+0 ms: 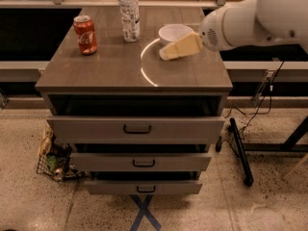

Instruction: Knock blue plastic bottle over

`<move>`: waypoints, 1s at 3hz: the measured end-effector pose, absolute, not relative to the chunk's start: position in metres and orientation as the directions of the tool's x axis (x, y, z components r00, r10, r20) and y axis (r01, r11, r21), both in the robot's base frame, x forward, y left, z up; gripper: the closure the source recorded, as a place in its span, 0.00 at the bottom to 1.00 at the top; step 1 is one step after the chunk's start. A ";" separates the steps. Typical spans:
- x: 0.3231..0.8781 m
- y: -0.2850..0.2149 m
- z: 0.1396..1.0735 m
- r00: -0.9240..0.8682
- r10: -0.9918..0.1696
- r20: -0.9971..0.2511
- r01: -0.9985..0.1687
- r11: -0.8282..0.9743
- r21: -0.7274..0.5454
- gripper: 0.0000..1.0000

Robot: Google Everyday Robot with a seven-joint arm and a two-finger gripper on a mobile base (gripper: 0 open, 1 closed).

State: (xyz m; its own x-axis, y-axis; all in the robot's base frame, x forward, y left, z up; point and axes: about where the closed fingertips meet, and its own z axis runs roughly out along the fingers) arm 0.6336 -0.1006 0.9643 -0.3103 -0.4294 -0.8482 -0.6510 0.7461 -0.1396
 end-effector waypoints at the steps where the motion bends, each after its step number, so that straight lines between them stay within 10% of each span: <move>1: 0.671 -0.097 0.975 -0.292 -0.332 -0.897 -0.541 0.831 -0.132 0.00; 3: 0.681 -0.097 0.996 -0.256 -0.260 -0.931 -0.498 0.861 -0.104 0.00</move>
Offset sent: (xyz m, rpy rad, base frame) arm 0.0327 0.0032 0.0089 0.0582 -0.0636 -0.1122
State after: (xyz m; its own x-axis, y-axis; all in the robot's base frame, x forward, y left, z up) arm 0.6810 -0.0972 0.9958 -0.2560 -0.2602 -0.9310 -0.4978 0.8611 -0.1038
